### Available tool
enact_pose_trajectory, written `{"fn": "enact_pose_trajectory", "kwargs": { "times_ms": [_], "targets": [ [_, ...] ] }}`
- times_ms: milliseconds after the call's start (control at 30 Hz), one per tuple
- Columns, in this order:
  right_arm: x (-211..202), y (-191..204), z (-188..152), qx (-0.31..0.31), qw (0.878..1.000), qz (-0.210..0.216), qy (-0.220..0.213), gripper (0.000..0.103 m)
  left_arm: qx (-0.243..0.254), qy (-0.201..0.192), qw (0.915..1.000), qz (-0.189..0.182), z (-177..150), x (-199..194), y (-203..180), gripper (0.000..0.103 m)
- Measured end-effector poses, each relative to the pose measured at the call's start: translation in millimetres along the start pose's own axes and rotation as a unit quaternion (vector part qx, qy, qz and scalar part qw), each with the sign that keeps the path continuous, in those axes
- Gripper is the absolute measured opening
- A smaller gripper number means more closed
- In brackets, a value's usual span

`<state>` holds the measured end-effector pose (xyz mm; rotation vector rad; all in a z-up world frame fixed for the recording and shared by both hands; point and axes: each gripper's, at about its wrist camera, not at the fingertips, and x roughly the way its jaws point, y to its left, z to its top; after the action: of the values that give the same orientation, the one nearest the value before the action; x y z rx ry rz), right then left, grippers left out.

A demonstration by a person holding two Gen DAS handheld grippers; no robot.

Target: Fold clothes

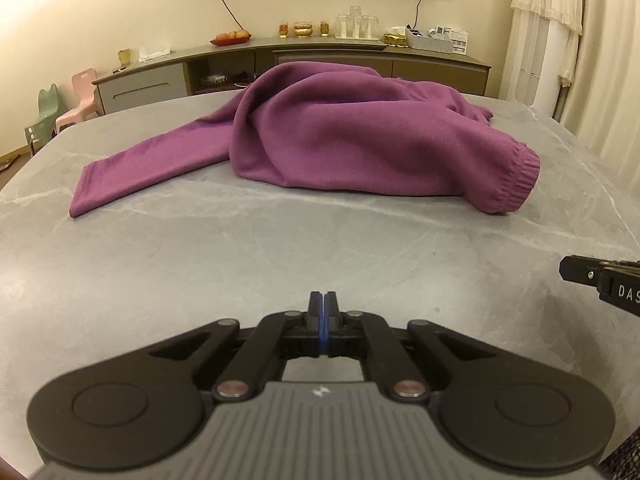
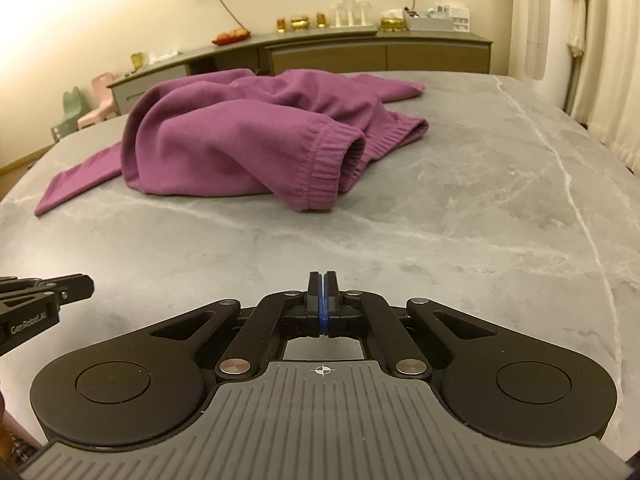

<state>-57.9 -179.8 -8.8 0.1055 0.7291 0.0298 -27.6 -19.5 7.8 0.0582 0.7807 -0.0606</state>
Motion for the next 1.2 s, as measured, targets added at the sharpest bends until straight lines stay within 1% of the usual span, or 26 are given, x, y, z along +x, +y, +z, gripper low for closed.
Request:
{"fn": "enact_pose_trajectory", "kwargs": {
  "times_ms": [100,133,167,200,233,267,300,333,400,433,567,733,833,967,1033,1100,1133,1167,1200],
  "targets": [
    [1,0,0,0.001,1.0,-0.005,0.0,0.0,-0.001,-0.002,1.0,-0.009,-1,-1,1,0.0],
    [1,0,0,0.001,1.0,-0.009,0.001,0.007,-0.003,-0.001,0.9999,-0.012,-1,-1,1,0.001],
    [2,-2,0,0.003,1.0,-0.015,0.001,0.016,-0.004,0.002,0.9999,-0.017,-2,0,2,0.003],
    [2,-2,-1,0.004,1.0,-0.018,0.001,0.027,-0.007,0.003,0.9998,-0.017,-2,1,2,0.012],
    [2,-3,0,0.006,1.0,-0.019,0.001,0.034,-0.012,0.004,0.9998,-0.014,-3,2,3,0.031],
    [2,-3,0,0.008,1.0,-0.02,0.0,0.047,-0.018,0.004,0.9998,-0.011,-4,3,5,0.046],
    [1,-3,0,0.008,1.0,-0.021,-0.001,0.053,-0.024,0.002,0.9997,-0.008,-5,3,6,0.074],
    [0,-3,0,0.007,1.0,-0.023,-0.003,0.053,-0.03,-0.004,0.9995,-0.003,-5,3,7,0.084],
    [1,-3,-1,0.005,1.0,-0.024,-0.003,0.058,-0.034,-0.012,0.9993,-0.001,-5,1,10,0.084],
    [1,-3,-1,0.005,1.0,-0.024,-0.003,0.058,-0.034,-0.012,0.9993,-0.002,-4,1,10,0.085],
    [2,-2,0,0.005,1.0,-0.024,-0.001,0.059,-0.034,-0.015,0.9993,-0.004,-5,0,9,0.09],
    [2,-2,1,0.006,1.0,-0.023,-0.002,0.061,-0.02,-0.024,0.9995,-0.002,-5,-3,3,0.091],
    [4,-1,1,0.006,1.0,-0.021,-0.001,0.062,-0.016,-0.032,0.9993,-0.005,-4,-7,0,0.095],
    [5,0,2,0.005,1.0,-0.017,0.001,0.064,-0.013,-0.037,0.9992,-0.004,0,-9,-1,0.095],
    [8,-2,6,0.008,1.0,-0.016,0.0,0.065,-0.007,-0.04,0.9992,-0.006,10,-10,-1,0.095],
    [13,-6,13,0.015,1.0,-0.011,0.0,0.069,0.002,-0.04,0.9992,-0.009,31,-10,-1,0.095],
    [19,-9,20,0.02,1.0,-0.005,0.001,0.071,0.009,-0.046,0.9988,-0.013,43,-12,-1,0.096],
    [24,-12,27,0.025,1.0,0.0,0.003,0.074,0.021,-0.054,0.9982,-0.017,55,-14,-2,0.097],
    [29,-14,35,0.029,1.0,0.002,0.001,0.077,0.034,-0.061,0.9974,-0.019,65,-15,-2,0.101]
  ]
}}
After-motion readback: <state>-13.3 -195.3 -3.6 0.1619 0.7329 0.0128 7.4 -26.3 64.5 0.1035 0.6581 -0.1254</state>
